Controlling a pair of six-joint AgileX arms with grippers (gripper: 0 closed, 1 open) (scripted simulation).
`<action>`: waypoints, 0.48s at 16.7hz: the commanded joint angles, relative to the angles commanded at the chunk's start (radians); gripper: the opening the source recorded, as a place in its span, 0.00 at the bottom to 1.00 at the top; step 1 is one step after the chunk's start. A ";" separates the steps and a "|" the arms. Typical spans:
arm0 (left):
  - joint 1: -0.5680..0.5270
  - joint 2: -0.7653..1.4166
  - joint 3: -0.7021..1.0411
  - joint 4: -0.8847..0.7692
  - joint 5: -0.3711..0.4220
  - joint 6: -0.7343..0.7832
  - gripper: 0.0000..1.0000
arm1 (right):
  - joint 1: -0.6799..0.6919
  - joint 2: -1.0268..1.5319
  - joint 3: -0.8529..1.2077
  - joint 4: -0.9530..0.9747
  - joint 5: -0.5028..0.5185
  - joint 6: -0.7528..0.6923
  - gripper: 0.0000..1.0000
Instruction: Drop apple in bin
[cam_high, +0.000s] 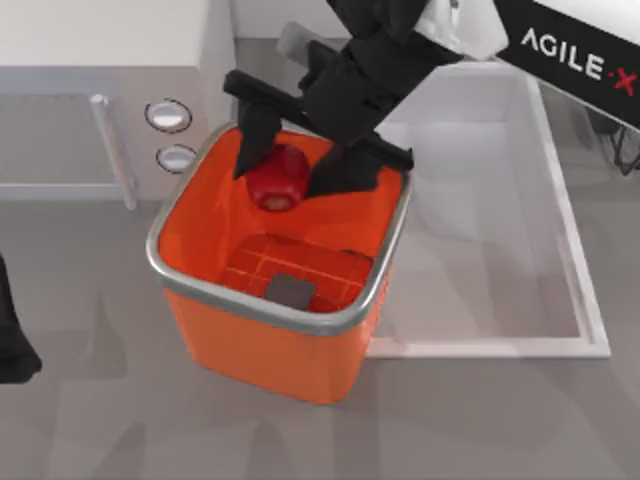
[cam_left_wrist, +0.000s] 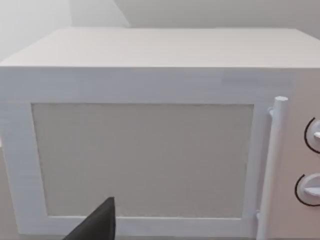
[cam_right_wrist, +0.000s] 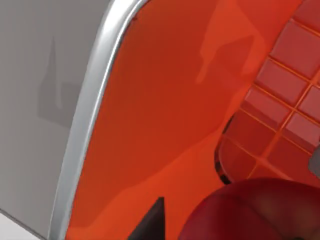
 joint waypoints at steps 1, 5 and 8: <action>0.000 0.000 0.000 0.000 0.000 0.000 1.00 | 0.003 -0.024 -0.046 0.027 0.000 0.002 0.00; 0.000 0.000 0.000 0.000 0.000 0.000 1.00 | 0.010 -0.068 -0.127 0.078 0.001 0.004 0.00; 0.000 0.000 0.000 0.000 0.000 0.000 1.00 | 0.010 -0.068 -0.127 0.078 0.001 0.004 0.00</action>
